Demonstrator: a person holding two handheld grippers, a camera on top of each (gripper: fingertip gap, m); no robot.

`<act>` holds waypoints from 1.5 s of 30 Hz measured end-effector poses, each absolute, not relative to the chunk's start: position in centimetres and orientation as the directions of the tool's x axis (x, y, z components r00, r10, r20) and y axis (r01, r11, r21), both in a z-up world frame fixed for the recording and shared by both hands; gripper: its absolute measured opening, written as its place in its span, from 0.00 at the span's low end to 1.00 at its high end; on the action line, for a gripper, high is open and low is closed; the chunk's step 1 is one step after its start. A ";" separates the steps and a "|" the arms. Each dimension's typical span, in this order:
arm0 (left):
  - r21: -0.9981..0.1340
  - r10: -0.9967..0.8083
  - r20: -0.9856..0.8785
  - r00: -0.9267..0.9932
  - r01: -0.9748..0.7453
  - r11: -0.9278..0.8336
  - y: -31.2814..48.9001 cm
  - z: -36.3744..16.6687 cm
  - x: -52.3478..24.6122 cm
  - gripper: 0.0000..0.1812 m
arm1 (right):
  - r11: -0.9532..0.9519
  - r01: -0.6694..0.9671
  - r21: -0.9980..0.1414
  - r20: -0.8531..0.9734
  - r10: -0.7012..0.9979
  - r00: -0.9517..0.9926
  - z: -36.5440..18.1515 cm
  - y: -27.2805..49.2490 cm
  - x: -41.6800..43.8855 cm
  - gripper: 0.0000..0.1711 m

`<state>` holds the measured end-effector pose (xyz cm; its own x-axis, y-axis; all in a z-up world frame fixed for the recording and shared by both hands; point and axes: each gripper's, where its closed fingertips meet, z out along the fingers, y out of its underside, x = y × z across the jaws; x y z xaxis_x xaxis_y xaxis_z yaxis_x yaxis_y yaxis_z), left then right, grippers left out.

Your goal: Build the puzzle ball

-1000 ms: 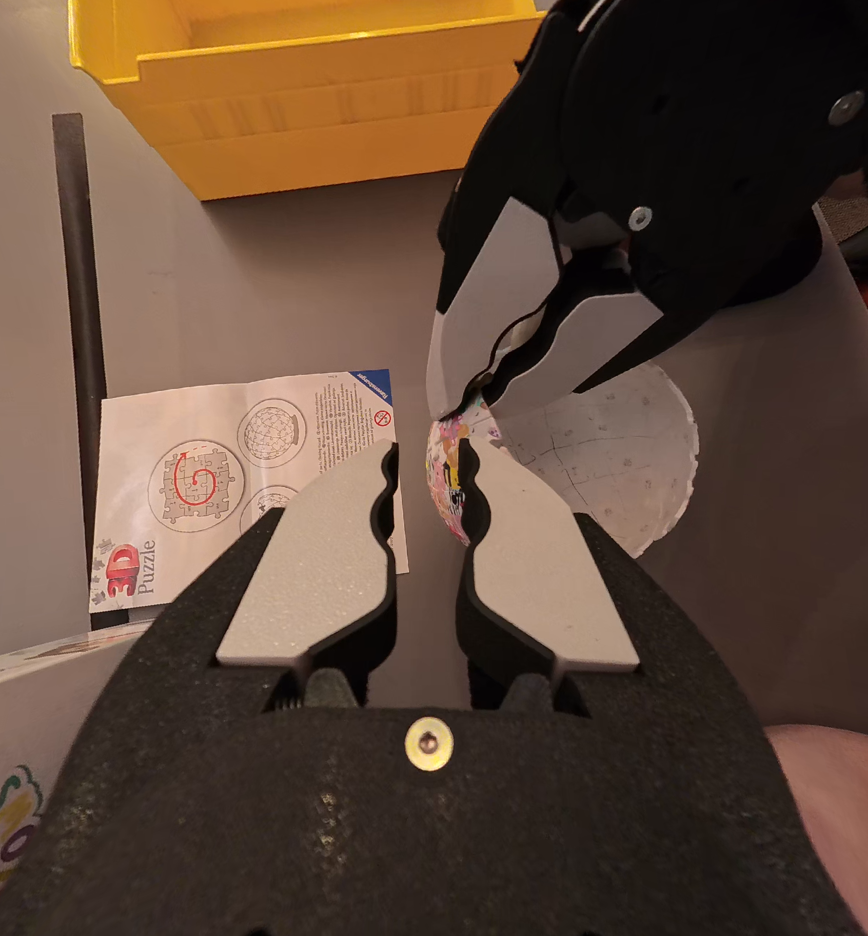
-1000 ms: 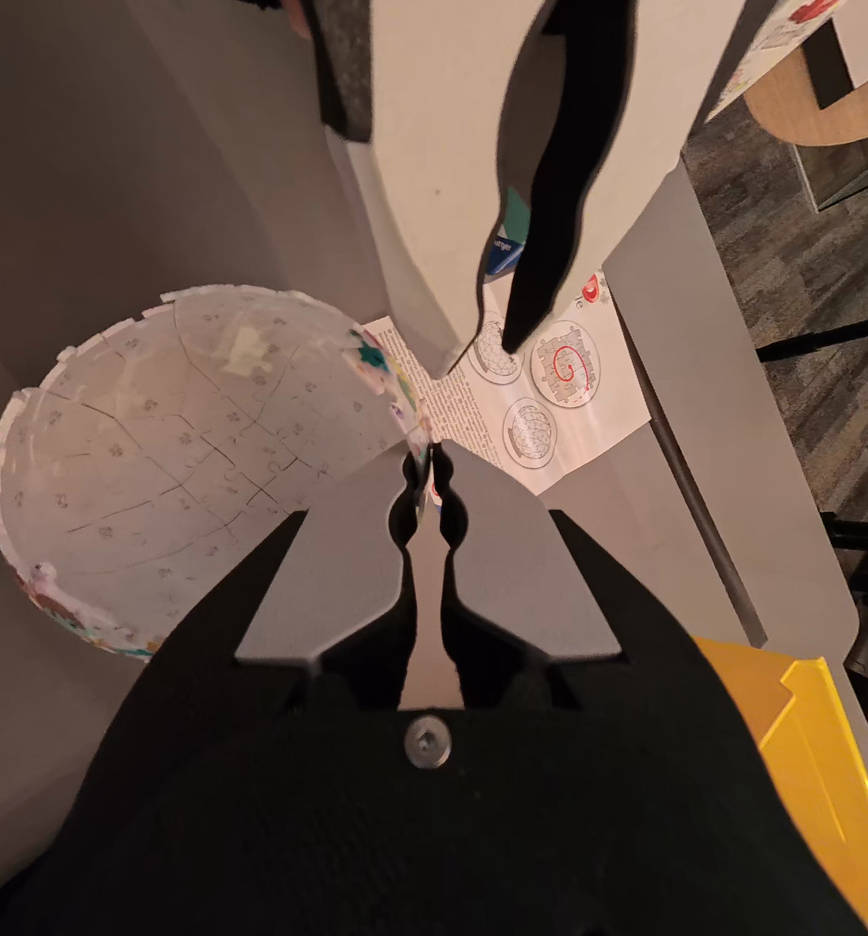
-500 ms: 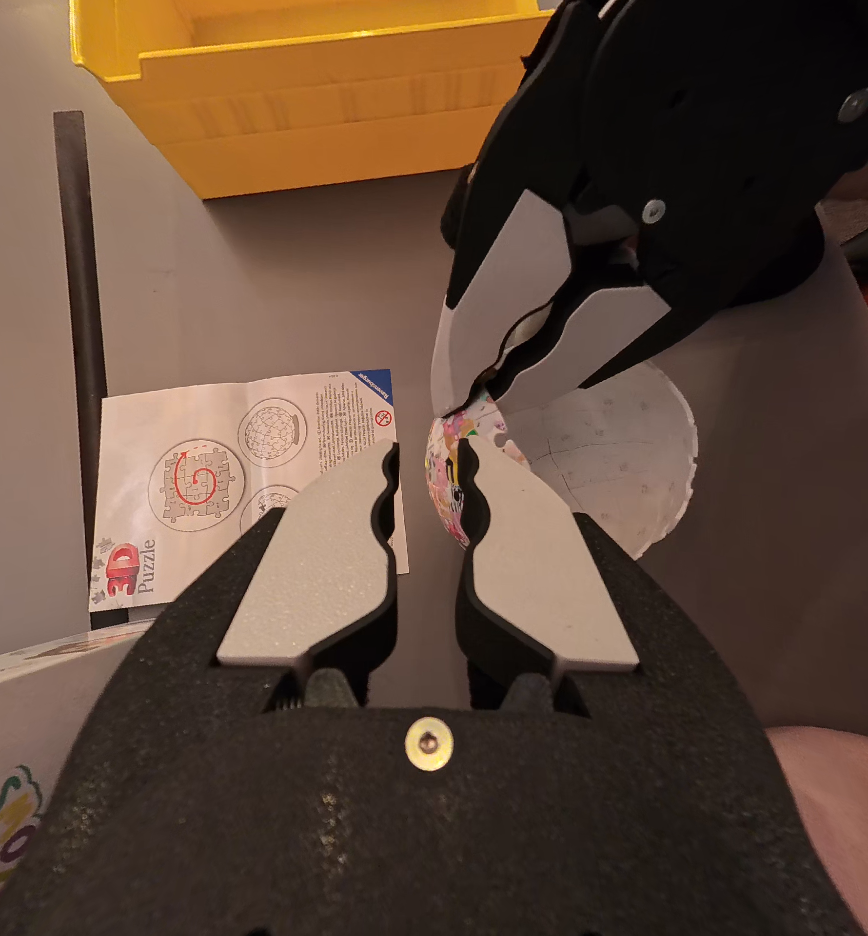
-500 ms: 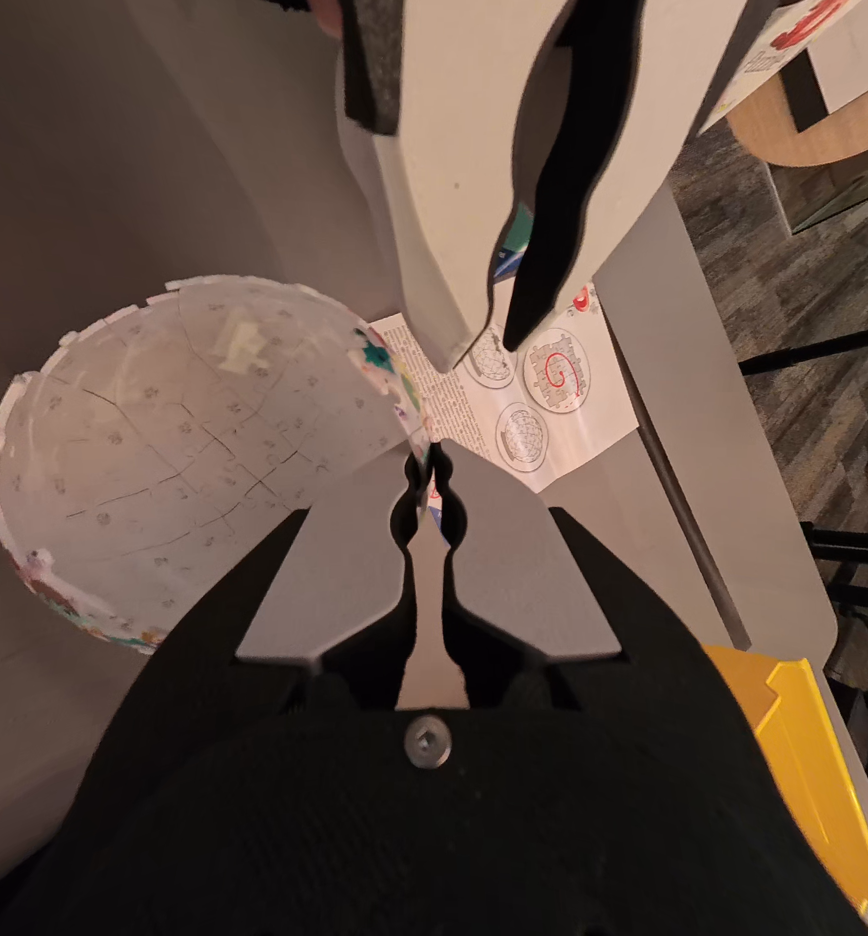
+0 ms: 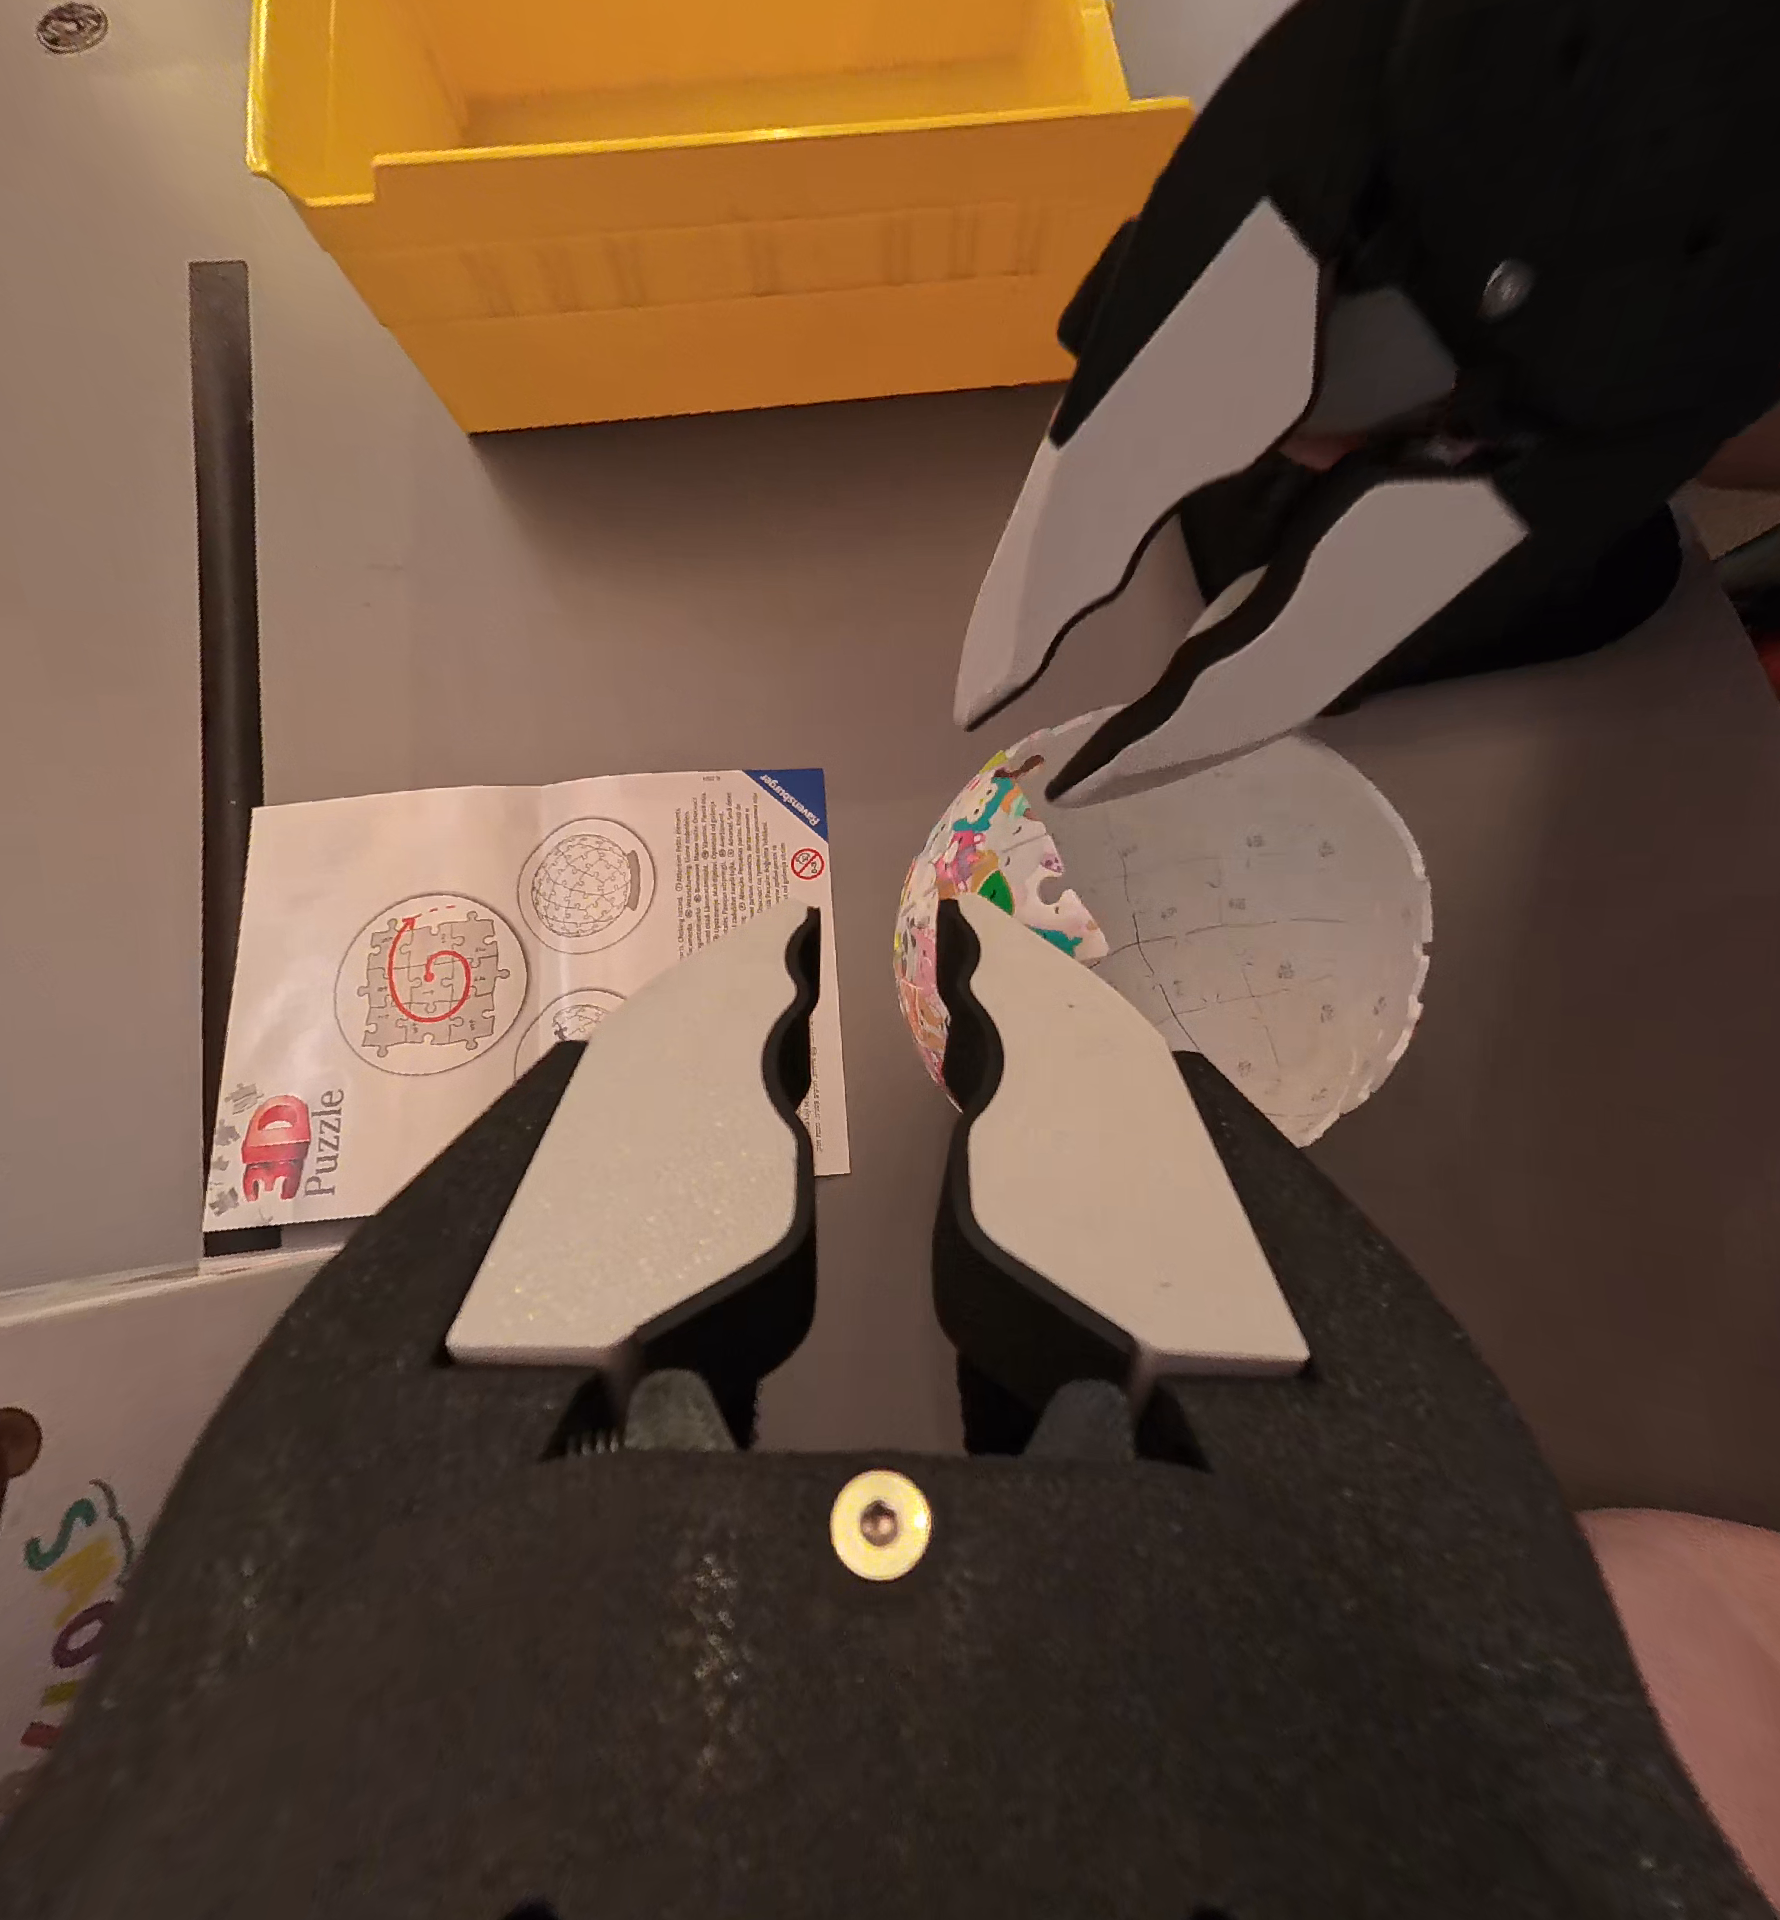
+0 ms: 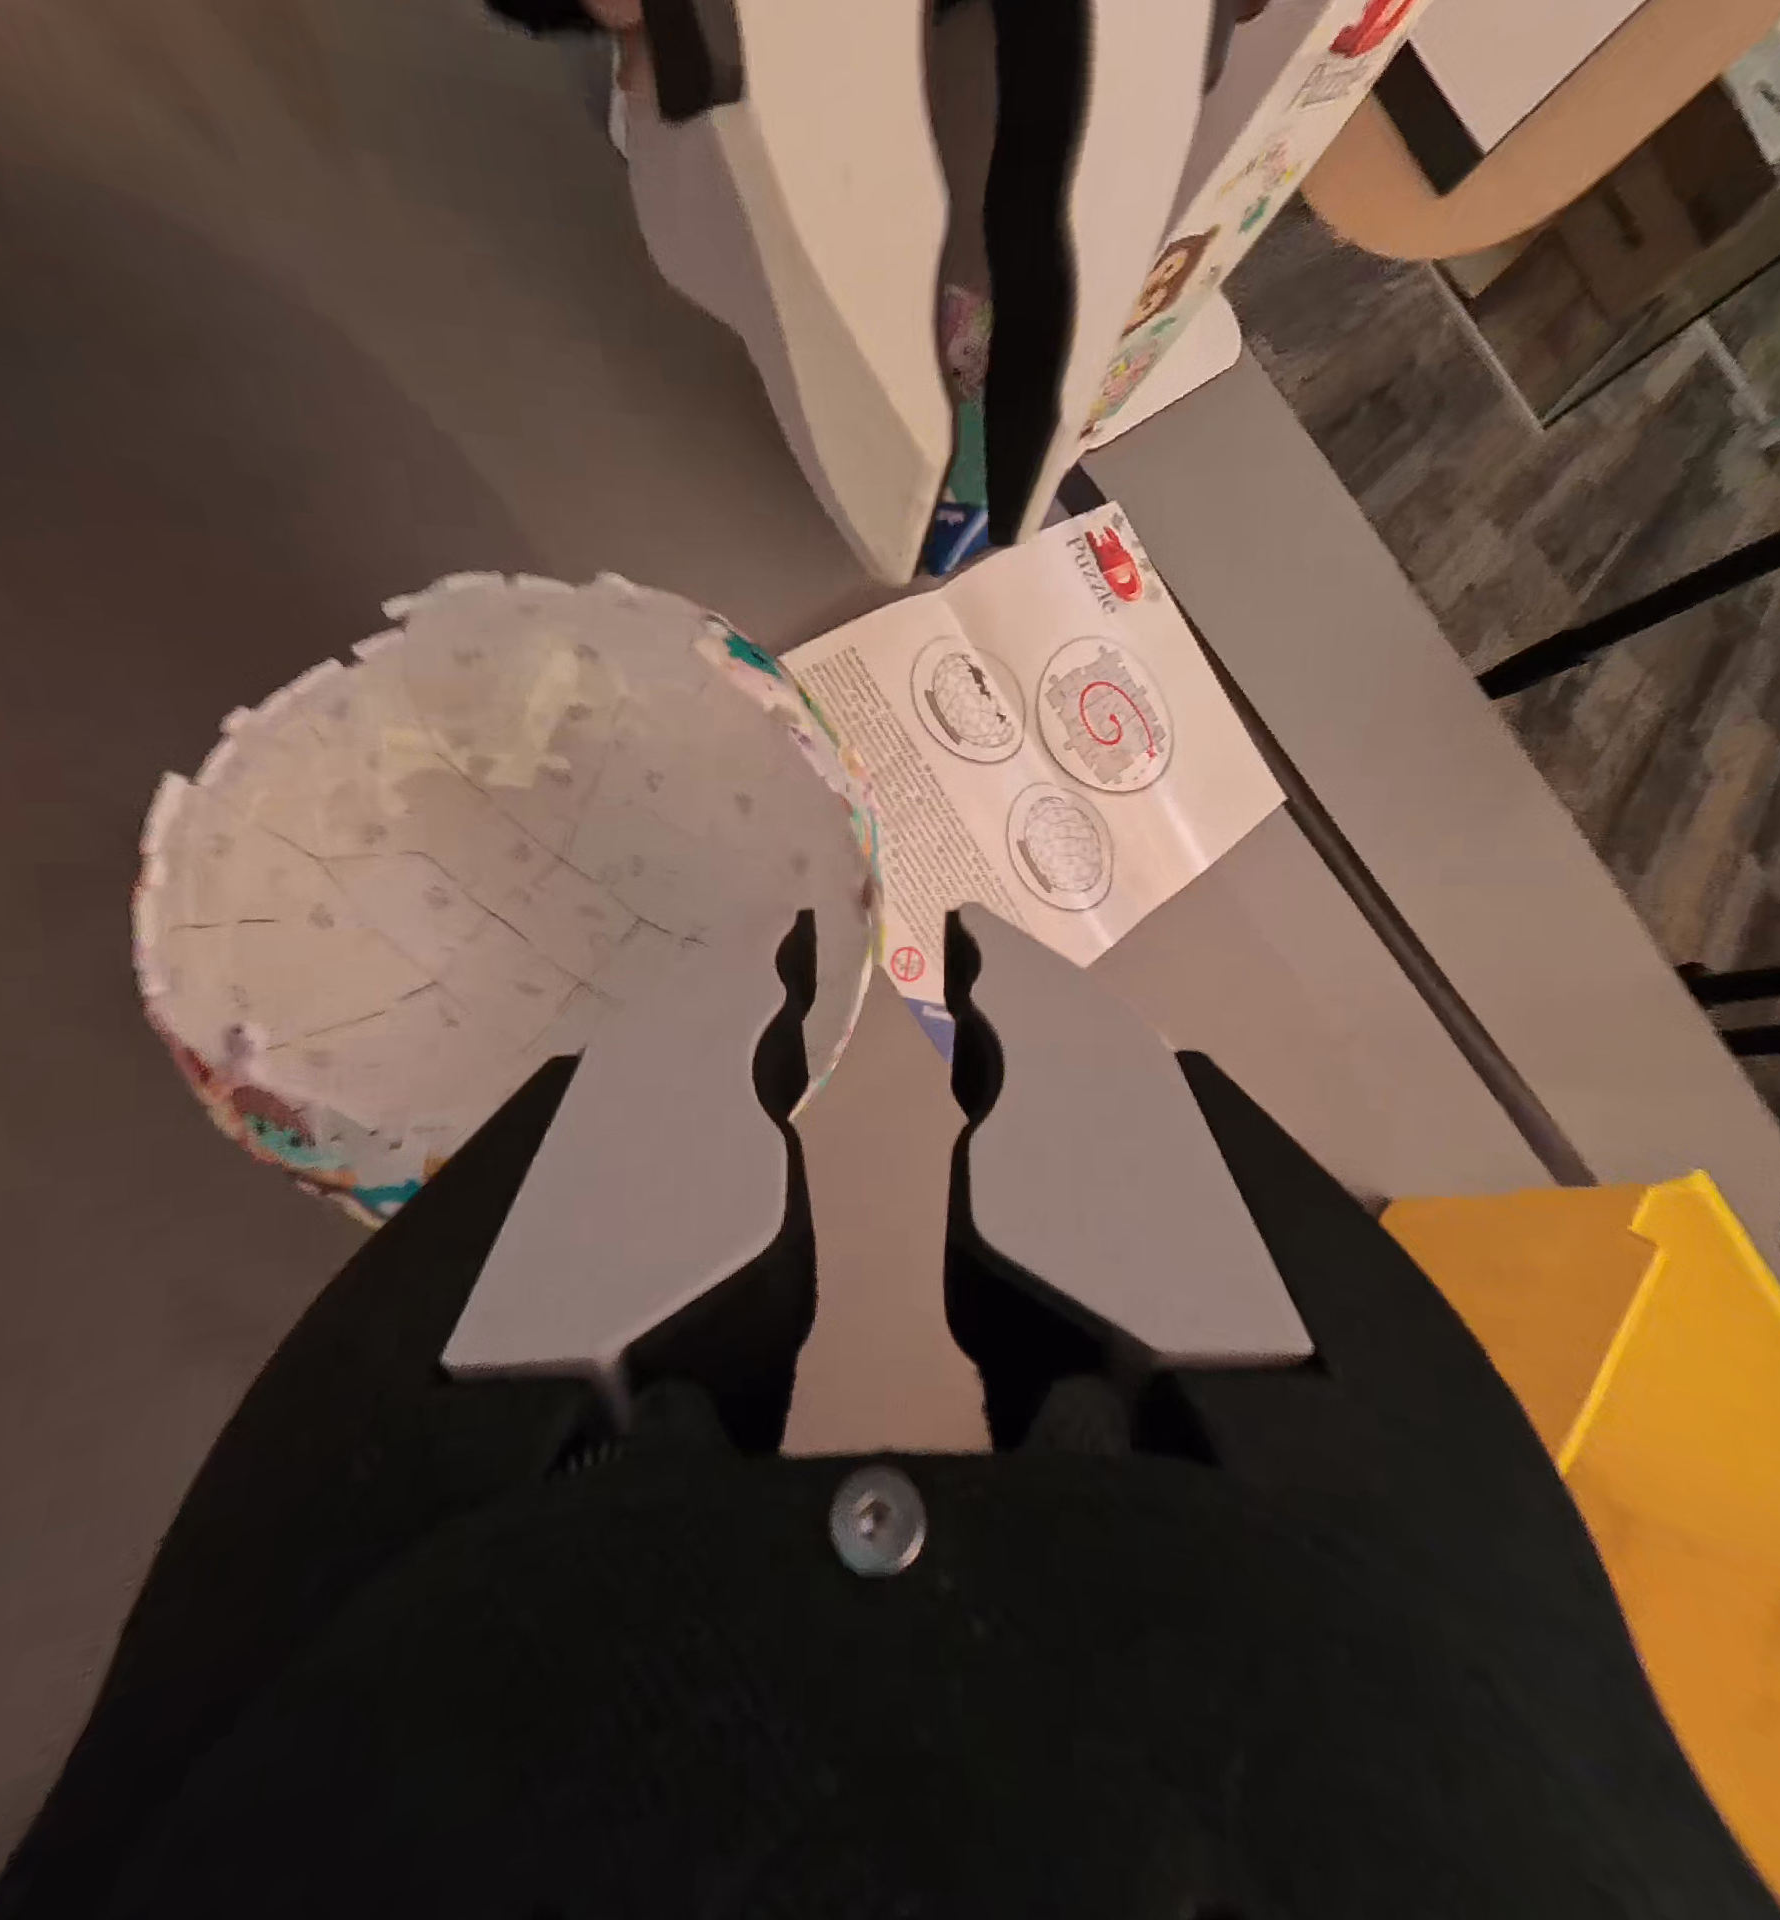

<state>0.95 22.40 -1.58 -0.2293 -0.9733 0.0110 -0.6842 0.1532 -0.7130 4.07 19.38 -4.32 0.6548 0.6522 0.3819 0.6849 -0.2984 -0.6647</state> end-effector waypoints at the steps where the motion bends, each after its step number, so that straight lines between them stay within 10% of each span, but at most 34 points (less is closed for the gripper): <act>1: -0.711 -0.973 0.010 -0.230 -0.686 0.155 22.4 -1.6 1.0 0.11 | -0.289 0.700 -0.652 0.406 0.647 0.646 -4.6 19.6 4.0 0.14; 45: -0.709 -0.970 0.008 -0.243 -0.686 0.166 22.1 -1.6 1.2 0.10 | -0.239 0.708 -0.665 0.421 0.663 0.619 -3.8 19.7 5.1 0.09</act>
